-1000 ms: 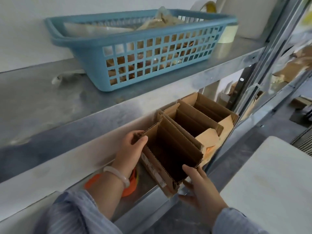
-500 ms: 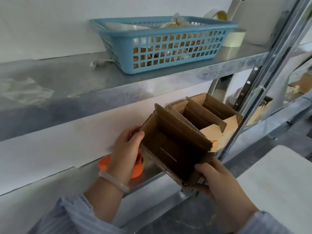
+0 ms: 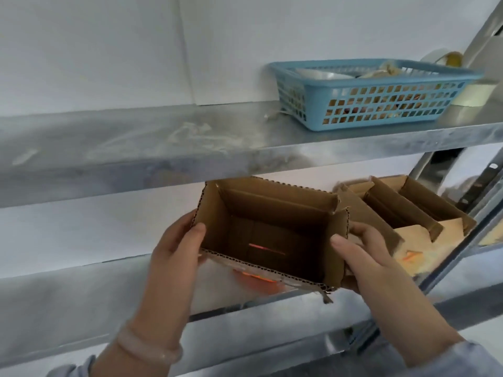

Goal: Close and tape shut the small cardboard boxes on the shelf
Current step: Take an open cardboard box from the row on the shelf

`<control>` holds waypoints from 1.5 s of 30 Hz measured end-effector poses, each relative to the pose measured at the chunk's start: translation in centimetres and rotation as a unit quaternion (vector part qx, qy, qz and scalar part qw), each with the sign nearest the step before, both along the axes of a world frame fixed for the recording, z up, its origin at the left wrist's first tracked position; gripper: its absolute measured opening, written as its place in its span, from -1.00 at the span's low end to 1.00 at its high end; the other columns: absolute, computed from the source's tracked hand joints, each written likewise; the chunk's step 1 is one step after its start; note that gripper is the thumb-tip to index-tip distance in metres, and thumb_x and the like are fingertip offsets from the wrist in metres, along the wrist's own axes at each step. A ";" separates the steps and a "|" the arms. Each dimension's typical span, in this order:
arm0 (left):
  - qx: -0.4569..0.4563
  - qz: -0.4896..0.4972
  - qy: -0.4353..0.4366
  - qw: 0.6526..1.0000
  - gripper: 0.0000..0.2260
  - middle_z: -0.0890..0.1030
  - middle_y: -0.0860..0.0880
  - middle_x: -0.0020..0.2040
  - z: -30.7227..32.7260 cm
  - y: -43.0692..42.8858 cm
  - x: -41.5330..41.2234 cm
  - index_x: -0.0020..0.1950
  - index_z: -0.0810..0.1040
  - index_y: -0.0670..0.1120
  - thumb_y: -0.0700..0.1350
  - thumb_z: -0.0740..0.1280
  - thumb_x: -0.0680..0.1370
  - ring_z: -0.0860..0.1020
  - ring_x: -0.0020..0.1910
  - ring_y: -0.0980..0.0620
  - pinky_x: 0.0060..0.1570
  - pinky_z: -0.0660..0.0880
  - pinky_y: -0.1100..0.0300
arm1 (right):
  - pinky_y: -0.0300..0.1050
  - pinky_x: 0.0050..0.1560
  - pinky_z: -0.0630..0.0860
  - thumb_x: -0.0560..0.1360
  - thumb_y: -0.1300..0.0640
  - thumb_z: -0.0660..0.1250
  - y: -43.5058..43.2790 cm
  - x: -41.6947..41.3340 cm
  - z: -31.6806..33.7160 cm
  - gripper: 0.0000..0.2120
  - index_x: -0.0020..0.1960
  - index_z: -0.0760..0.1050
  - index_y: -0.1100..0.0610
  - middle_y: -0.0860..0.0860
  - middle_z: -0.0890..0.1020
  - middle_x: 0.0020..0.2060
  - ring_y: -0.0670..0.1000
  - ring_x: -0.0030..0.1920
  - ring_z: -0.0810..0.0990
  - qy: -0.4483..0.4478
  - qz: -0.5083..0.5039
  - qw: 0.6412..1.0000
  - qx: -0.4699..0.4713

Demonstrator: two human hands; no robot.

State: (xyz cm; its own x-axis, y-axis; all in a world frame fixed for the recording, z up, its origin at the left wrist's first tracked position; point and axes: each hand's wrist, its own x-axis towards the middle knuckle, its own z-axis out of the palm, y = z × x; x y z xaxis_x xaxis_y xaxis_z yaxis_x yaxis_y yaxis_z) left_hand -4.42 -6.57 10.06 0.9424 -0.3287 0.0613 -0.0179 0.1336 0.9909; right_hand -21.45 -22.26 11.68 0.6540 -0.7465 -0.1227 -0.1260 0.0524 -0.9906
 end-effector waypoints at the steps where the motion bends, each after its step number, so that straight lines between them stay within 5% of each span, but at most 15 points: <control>1: 0.009 0.014 -0.002 1.000 -0.80 0.66 0.29 -0.24 0.1 1.4 0.7 -0.04 0.60 0.10 -0.18 0.26 0.62 0.60 -0.24 0.34 -0.03 0.53 0.15 | -0.38 -0.38 0.53 0.59 0.03 0.25 0.8 1.1 -0.2 -0.89 0.10 0.37 -0.09 -0.08 0.63 -0.03 -0.11 -0.14 0.65 -0.003 0.016 1.000 0.000; 5: 0.039 0.062 0.002 0.997 -0.80 0.65 0.27 -0.15 0.0 6.6 2.9 -0.05 0.59 0.18 -0.10 0.24 0.63 0.61 -0.07 0.24 0.04 0.52 0.13 | -0.27 -0.25 0.60 0.58 0.02 0.27 3.7 5.4 -1.2 -0.84 0.15 0.39 -0.11 -0.16 0.65 -0.01 -0.13 -0.12 0.67 -0.004 0.083 0.997 0.004; 8: 0.072 0.079 0.001 0.994 -0.78 0.63 0.30 -0.08 -0.7 10.3 4.7 -0.03 0.57 0.26 -0.06 0.23 0.64 0.60 0.02 0.18 0.09 0.52 0.12 | -0.02 0.07 0.62 0.54 0.01 0.34 6.2 9.2 -2.2 -0.72 0.21 0.40 -0.17 -0.15 0.61 0.15 -0.04 0.08 0.63 0.000 0.140 0.990 0.022; 14: 0.217 0.019 -0.060 0.974 -0.61 0.58 0.45 0.00 -4.1 14.7 8.8 0.04 0.44 0.60 0.01 0.17 0.66 0.56 0.06 0.28 0.24 0.50 0.05 | -0.01 0.27 0.52 0.19 -0.28 0.52 9.2 14.5 -5.9 -0.10 0.44 0.20 -0.30 -0.25 0.49 0.29 -0.13 0.27 0.51 0.047 0.256 0.965 -0.038; 17: 0.283 -0.067 -0.108 0.951 -0.66 0.53 0.32 0.13 -6.4 15.6 10.9 0.31 0.25 0.55 0.10 0.10 0.65 0.55 0.06 0.29 0.12 0.47 0.38 | -0.24 0.23 0.51 0.26 -0.16 0.57 10.0 16.3 -7.6 -0.17 0.36 0.16 -0.44 -0.47 0.47 0.16 -0.31 0.20 0.48 0.065 0.293 0.951 -0.073; 19: 0.312 -0.103 -0.117 0.937 -0.68 0.55 0.14 0.20 -8.1 16.1 12.5 0.38 0.29 0.47 0.23 0.06 0.62 0.56 0.13 0.16 0.12 0.51 0.31 | -0.51 0.08 0.43 0.35 0.01 0.58 10.2 17.0 -8.2 -0.15 0.31 0.09 -0.50 -0.55 0.44 0.11 -0.44 0.17 0.43 0.071 0.327 0.936 -0.108; 23: 0.351 -0.163 -0.060 0.920 -0.52 0.36 0.14 0.28 -9.3 16.5 13.7 0.28 0.37 0.36 0.38 0.21 0.37 0.47 0.17 0.18 0.07 0.41 0.44 | -0.51 0.26 0.18 0.37 -0.05 0.55 9.6 18.0 -10.1 0.05 0.54 -0.17 -0.28 -0.41 0.16 0.32 -0.28 0.35 0.23 0.143 0.330 0.915 -0.182; 27: 0.412 -0.213 -0.090 0.881 -0.10 0.16 0.18 0.30 -10.4 16.3 15.0 0.43 0.27 0.22 0.56 0.30 0.17 0.37 0.24 0.16 0.24 0.39 0.37 | -0.42 0.40 0.00 0.46 -0.06 0.46 7.6 18.6 -12.1 -0.15 0.55 0.00 -0.26 -0.43 -0.13 0.44 -0.28 0.45 0.02 0.174 0.333 0.895 -0.240; 31: 0.371 -0.163 -0.097 0.909 -0.40 0.34 0.13 0.25 -11.6 15.4 16.3 0.28 0.55 0.10 0.33 0.31 0.31 0.46 0.15 0.14 0.02 0.46 0.47 | -0.54 0.22 0.30 0.53 0.07 0.37 6.6 19.4 -12.7 -0.41 0.49 0.24 -0.16 -0.67 0.22 0.25 -0.47 0.28 0.31 0.112 0.353 0.921 -0.123; 33: 0.353 -0.145 -0.076 0.921 -0.69 0.40 0.08 0.21 -11.9 14.7 16.6 0.05 0.61 0.06 0.20 0.33 0.43 0.47 0.06 0.18 -0.07 0.42 0.52 | -0.35 0.15 0.49 0.57 0.17 0.32 6.0 19.7 -12.7 -0.53 0.41 0.36 -0.17 -0.48 0.48 0.20 -0.32 0.20 0.52 0.082 0.351 0.928 -0.093; 36: 0.358 -0.105 -0.097 0.923 -0.95 0.47 -0.02 0.17 -12.6 14.0 17.2 -0.09 0.59 0.04 -0.02 0.38 0.54 0.49 -0.01 0.17 -0.13 0.41 0.53 | -0.17 0.02 0.61 0.53 0.10 0.39 5.3 20.5 -13.1 -0.67 0.17 0.50 -0.28 -0.15 0.59 0.15 -0.13 0.07 0.62 0.108 0.290 0.934 -0.177; 39: 0.344 -0.076 -0.093 0.931 -0.56 0.44 0.05 0.25 -13.4 13.7 17.8 0.32 0.41 0.12 0.01 0.46 0.48 0.54 0.02 0.10 -0.14 0.59 0.31 | -0.14 0.02 0.64 0.41 0.05 0.53 4.7 20.8 -13.4 -0.40 0.30 0.31 -0.24 -0.20 0.52 0.20 -0.11 0.13 0.58 0.143 0.223 0.947 -0.183; 41: 0.292 -0.099 -0.064 0.949 -0.12 0.31 0.15 0.38 -13.7 13.9 18.7 0.55 0.03 0.23 0.03 0.52 0.40 0.51 0.17 0.07 -0.04 0.64 0.10 | 0.03 0.19 0.58 0.35 0.06 0.58 4.2 21.2 -13.6 -0.01 0.48 -0.01 -0.36 -0.22 0.38 0.35 -0.06 0.29 0.49 0.137 0.233 0.945 -0.186; 43: 0.285 -0.151 -0.107 0.940 0.08 0.16 0.22 0.51 -13.7 14.0 19.8 0.54 -0.26 0.28 0.09 0.52 0.34 0.40 0.34 0.12 0.18 0.55 0.07 | 0.08 0.37 0.43 0.33 0.03 0.59 3.5 21.7 -13.3 0.16 0.49 -0.26 -0.41 -0.16 0.28 0.46 -0.05 0.43 0.34 0.149 0.265 0.923 -0.234; 45: 0.297 -0.188 -0.152 0.924 0.10 0.16 0.26 0.50 -13.4 13.8 20.7 0.51 -0.31 0.30 0.09 0.52 0.35 0.34 0.40 0.15 0.30 0.45 0.10 | -0.04 0.46 0.30 0.37 0.04 0.56 3.3 22.1 -12.5 0.14 0.51 -0.29 -0.34 -0.23 0.23 0.45 -0.16 0.43 0.24 0.164 0.296 0.894 -0.295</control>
State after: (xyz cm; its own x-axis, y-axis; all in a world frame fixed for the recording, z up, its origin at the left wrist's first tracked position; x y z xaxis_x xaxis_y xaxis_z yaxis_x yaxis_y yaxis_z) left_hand 16.23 7.26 -3.31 0.7236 -0.6902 0.0073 -0.3698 -0.3788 0.8484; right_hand 0.62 -18.94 -0.86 0.9568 -0.2796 -0.0802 -0.2477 -0.6388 -0.7284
